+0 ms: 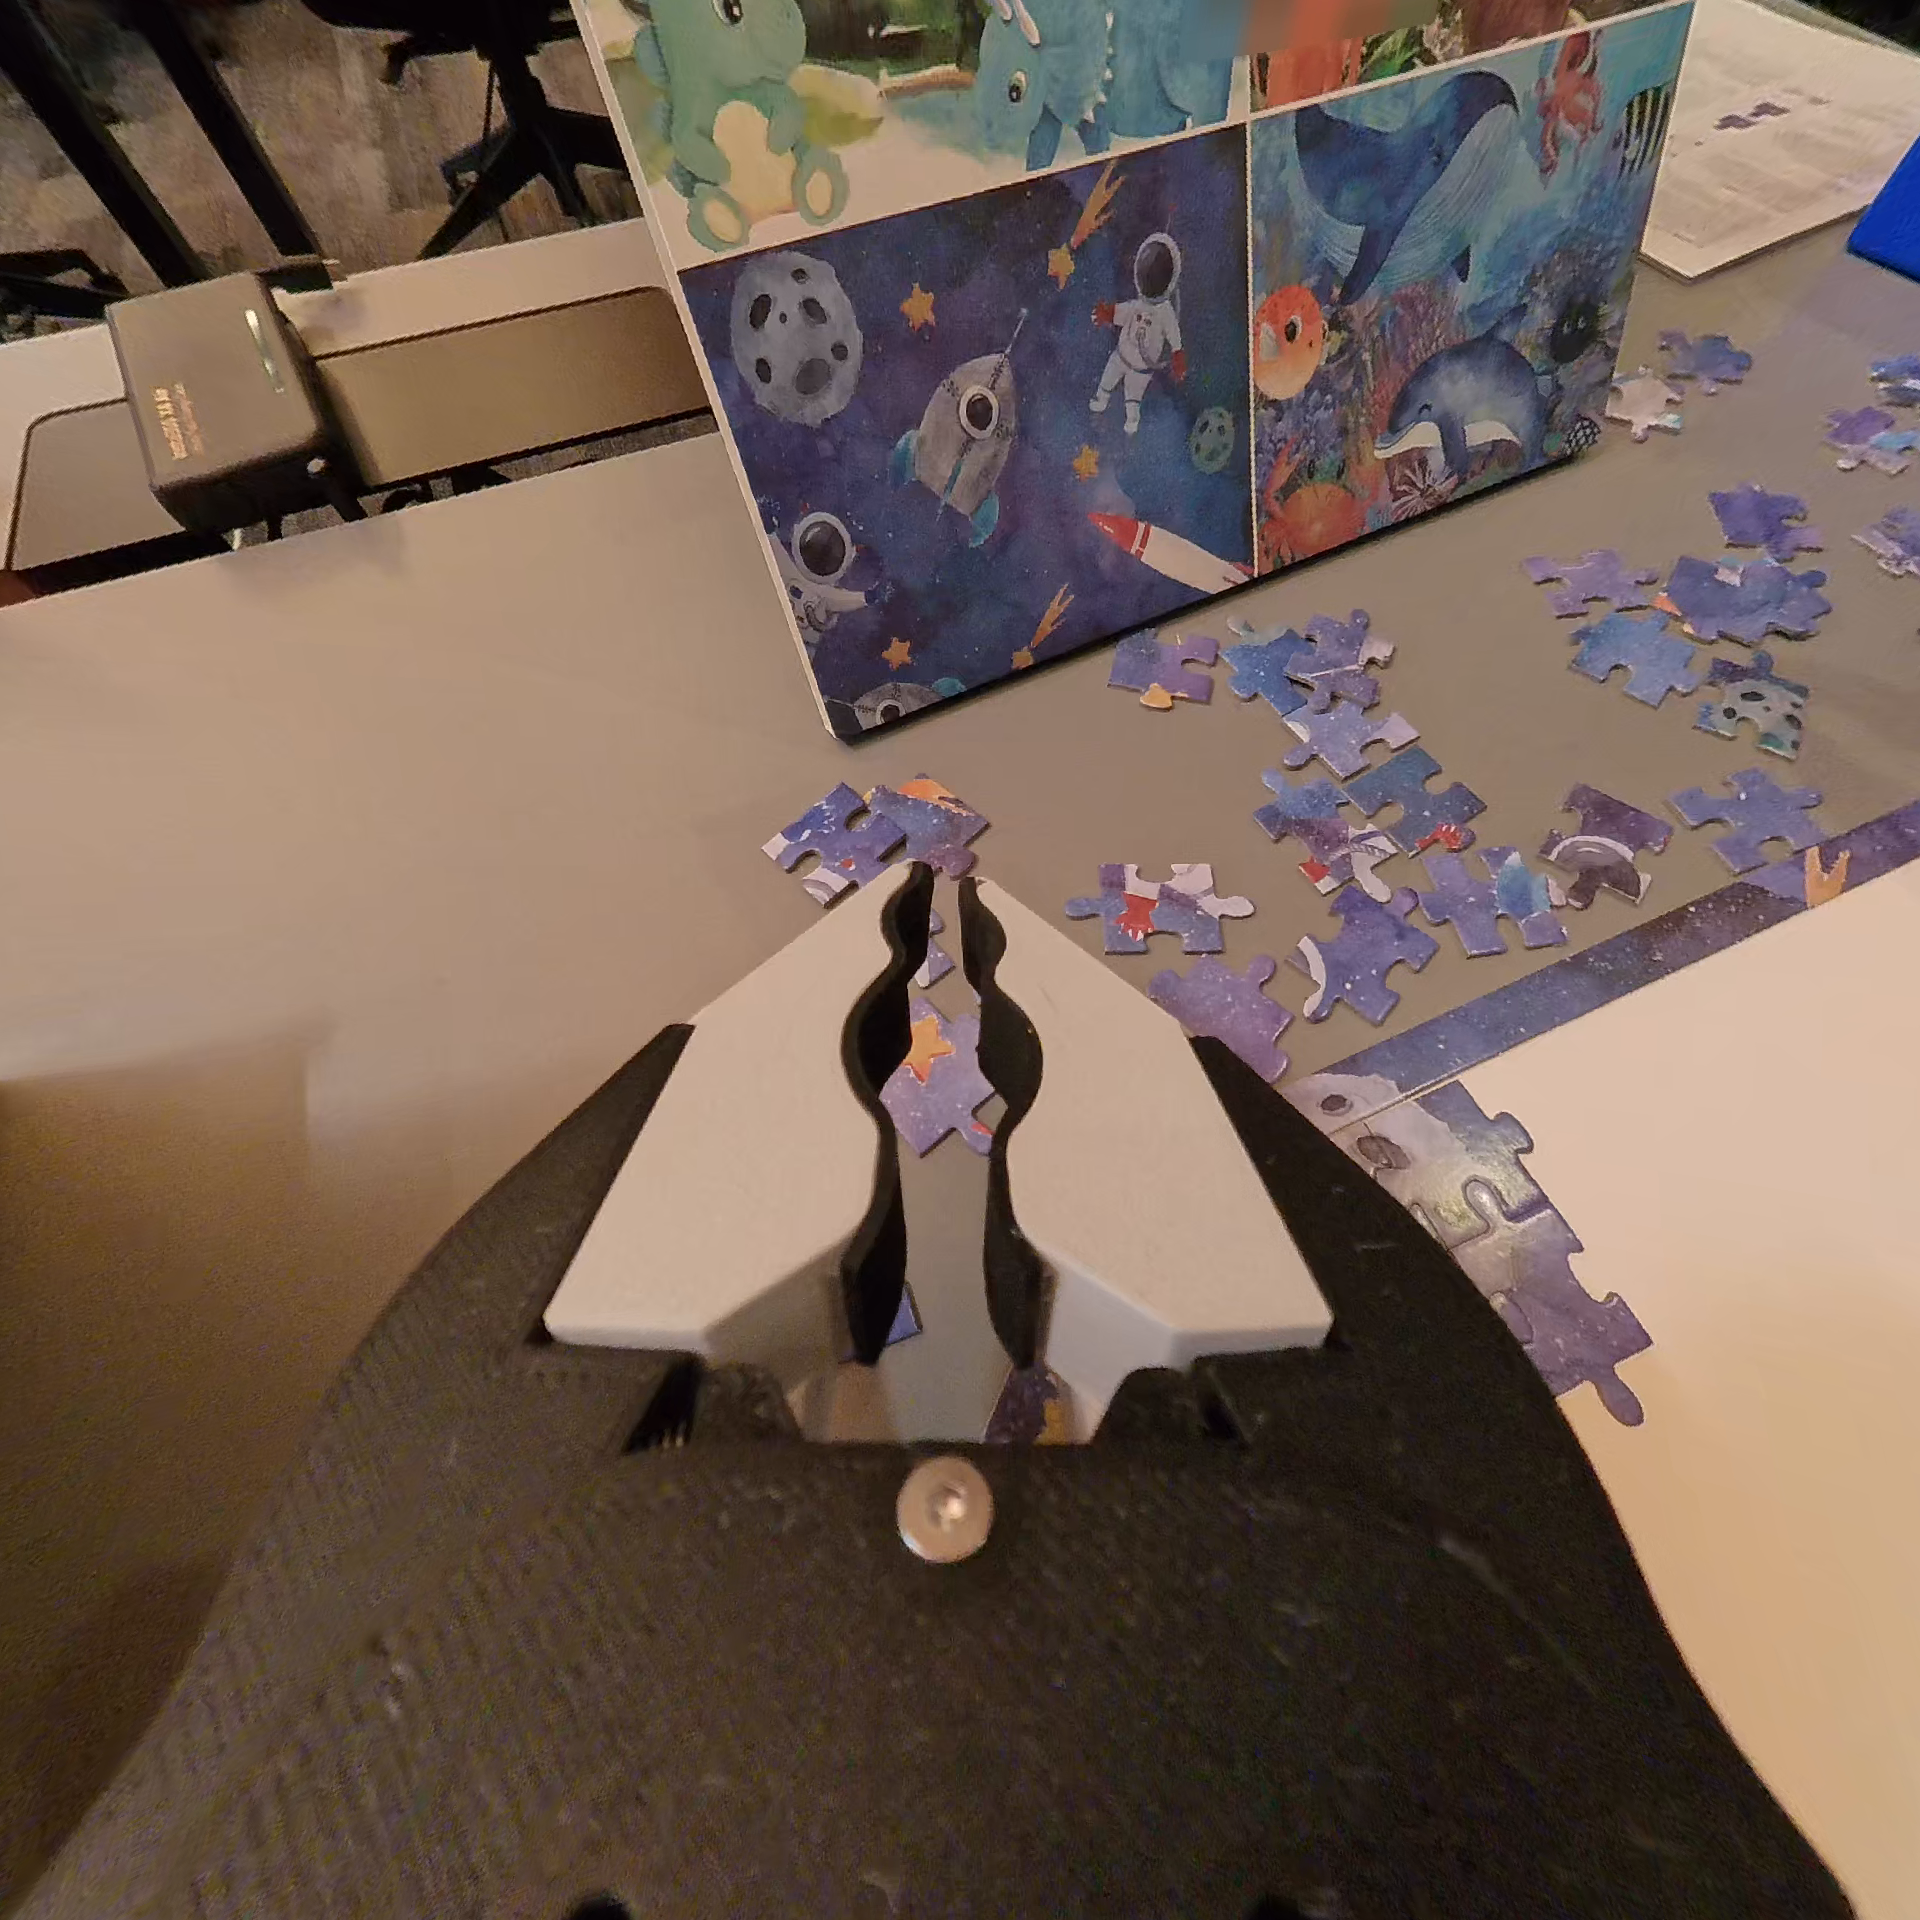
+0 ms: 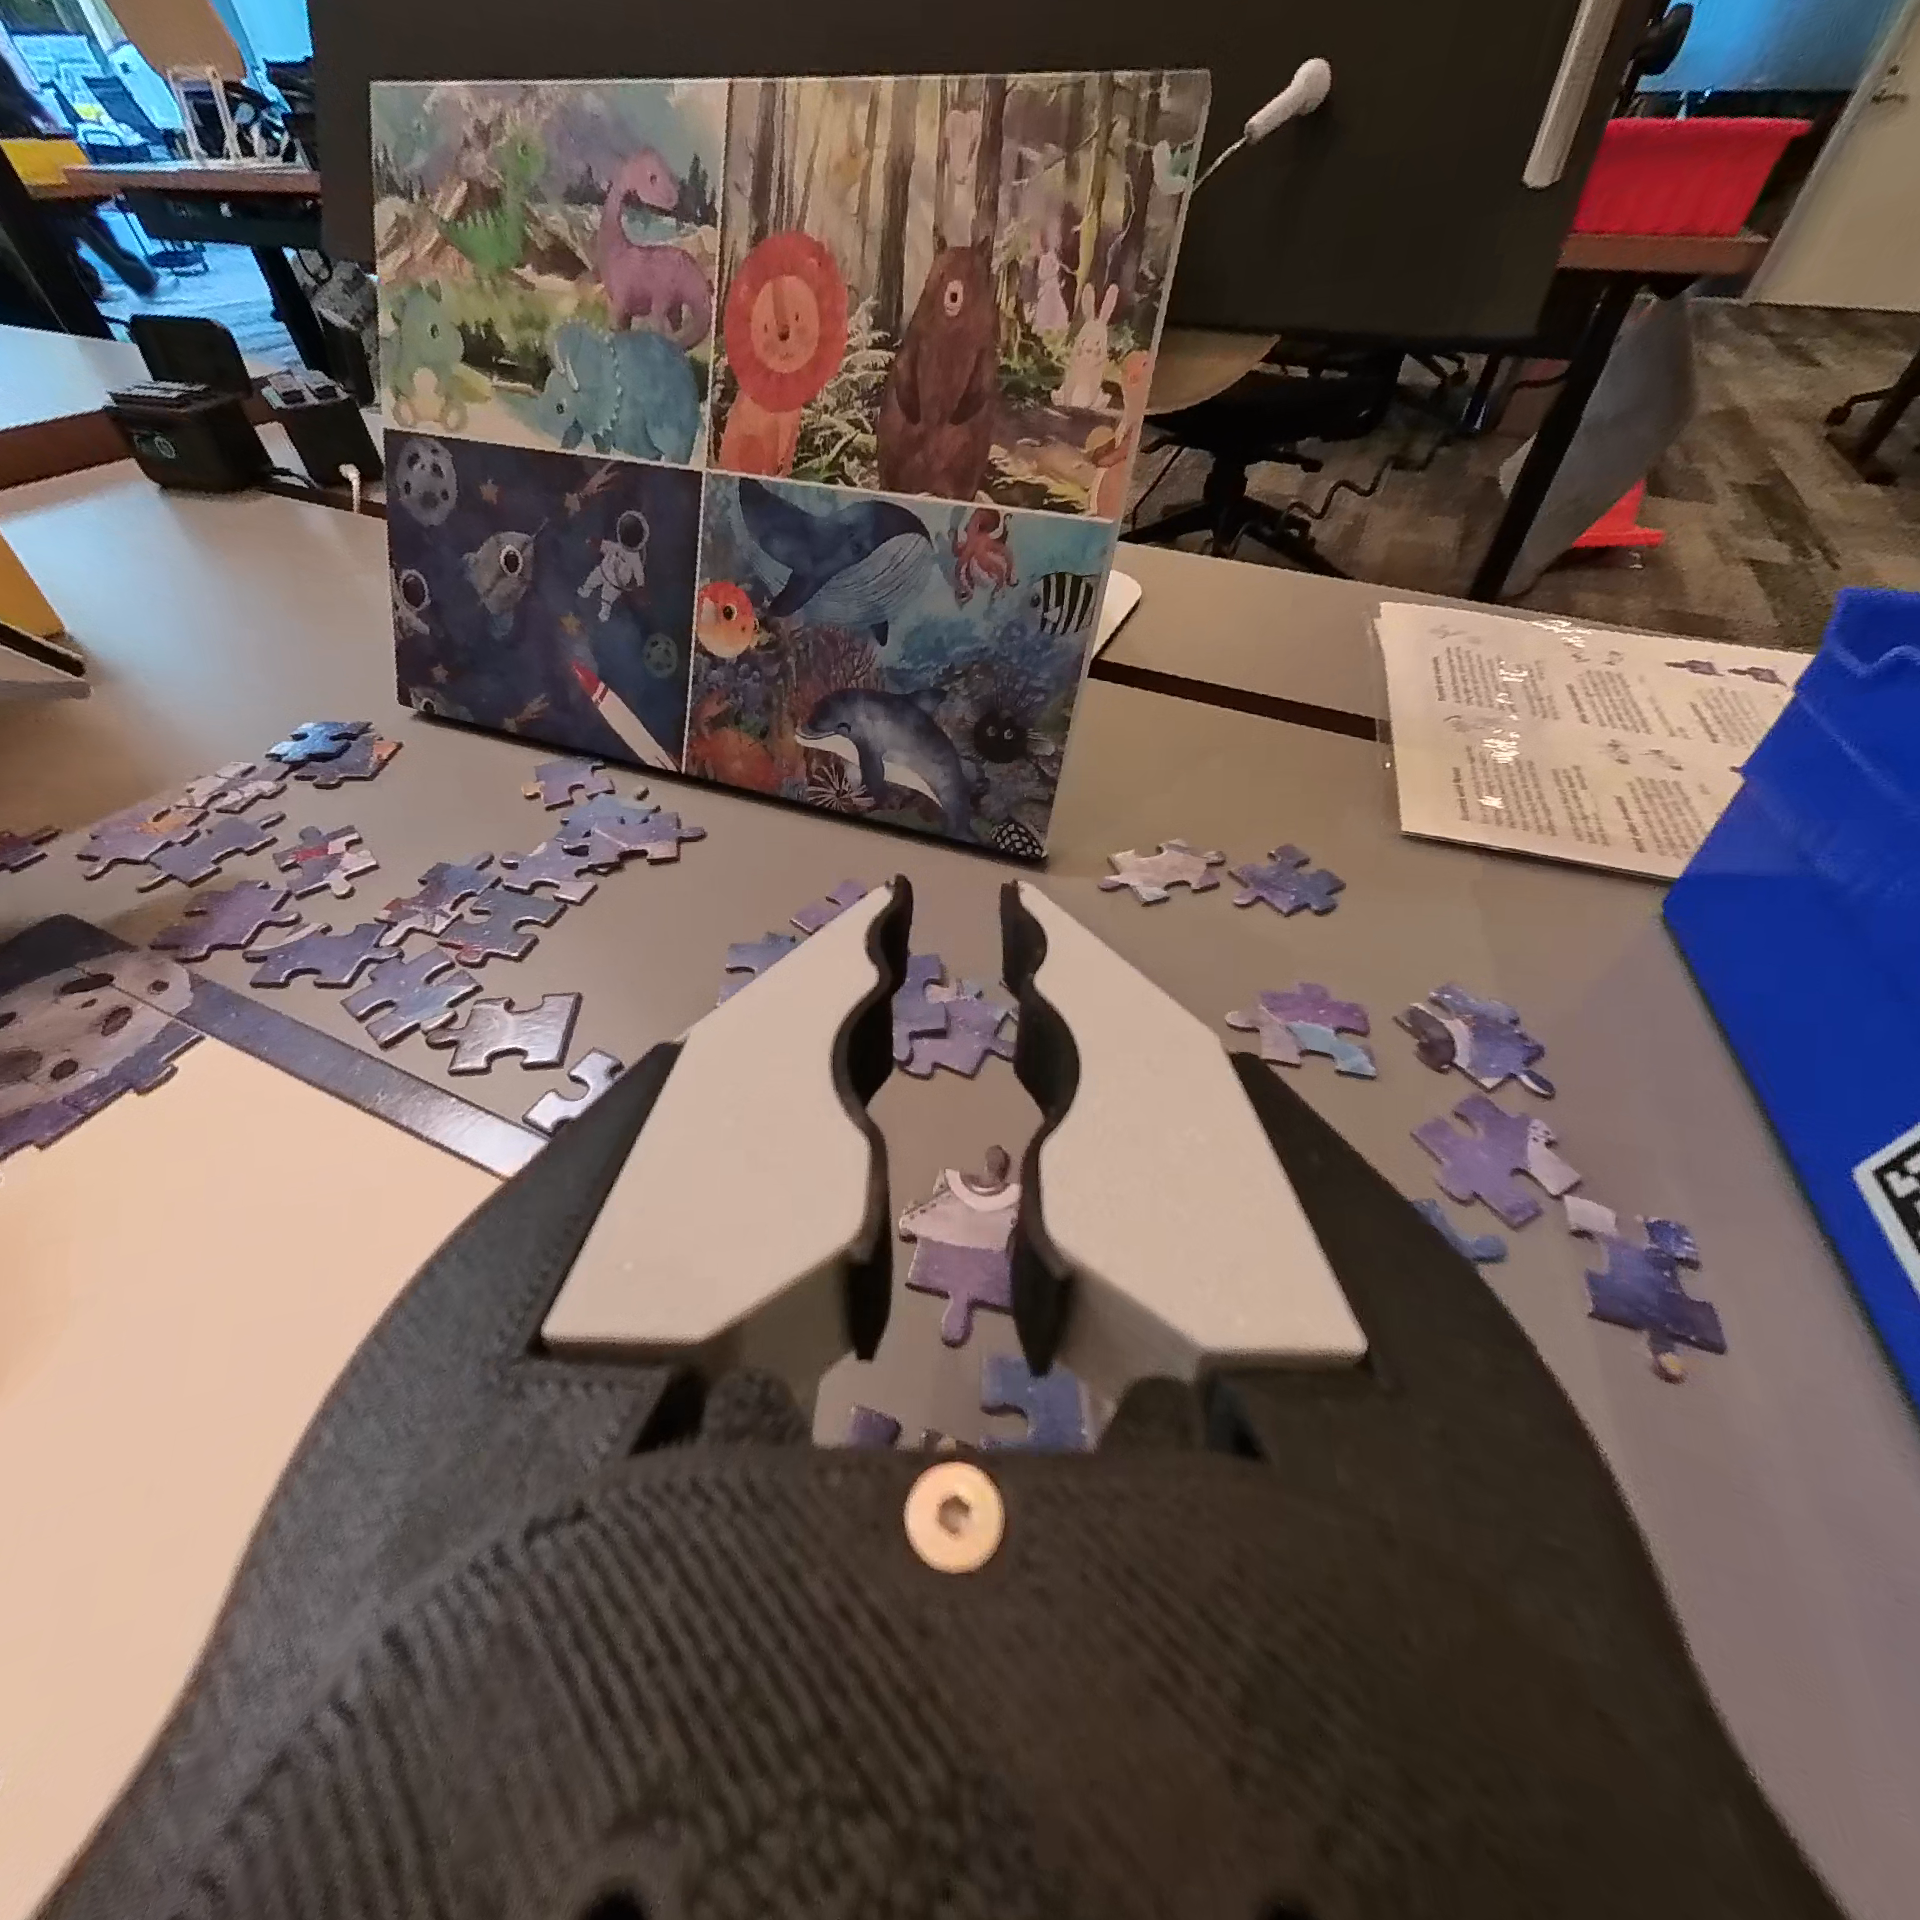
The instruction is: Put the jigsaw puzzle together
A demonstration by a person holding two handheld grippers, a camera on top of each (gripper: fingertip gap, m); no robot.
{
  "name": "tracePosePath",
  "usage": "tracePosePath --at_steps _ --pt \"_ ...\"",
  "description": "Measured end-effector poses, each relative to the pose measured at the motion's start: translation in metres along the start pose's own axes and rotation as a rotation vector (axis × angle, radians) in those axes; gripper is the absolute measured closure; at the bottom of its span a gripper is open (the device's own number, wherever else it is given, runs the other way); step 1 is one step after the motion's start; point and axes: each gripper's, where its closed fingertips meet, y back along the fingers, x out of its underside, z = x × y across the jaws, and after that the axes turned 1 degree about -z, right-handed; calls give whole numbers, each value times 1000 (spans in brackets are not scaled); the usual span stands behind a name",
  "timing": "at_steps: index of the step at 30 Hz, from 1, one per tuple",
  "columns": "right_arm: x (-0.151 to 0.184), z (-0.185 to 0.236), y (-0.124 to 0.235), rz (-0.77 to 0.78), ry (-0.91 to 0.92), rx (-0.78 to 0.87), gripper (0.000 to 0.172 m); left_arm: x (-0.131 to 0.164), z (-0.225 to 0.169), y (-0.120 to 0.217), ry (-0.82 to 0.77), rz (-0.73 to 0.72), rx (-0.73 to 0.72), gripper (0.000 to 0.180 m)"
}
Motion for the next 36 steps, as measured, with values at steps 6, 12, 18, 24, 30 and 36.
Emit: tracePosePath --at_steps 6,12,18,24,30,36 --pt "-1 0 0 -3 9 5 156 0 -1 0 -3 0 3 177" --pt "-3 -2 2 -20 -12 3 156 0 -1 0 -2 1 2 176" --pt "-7 -4 5 -39 -12 16 156 0 -1 0 -3 2 4 176" --pt "-11 -7 7 -66 -41 17 155 1 -1 -1 -5 4 4 176" --pt "-9 -6 6 -60 -46 11 154 1 -2 -1 -6 7 6 176" --pt "-8 -6 5 -54 -47 7 154 1 -2 -1 -8 9 7 176"
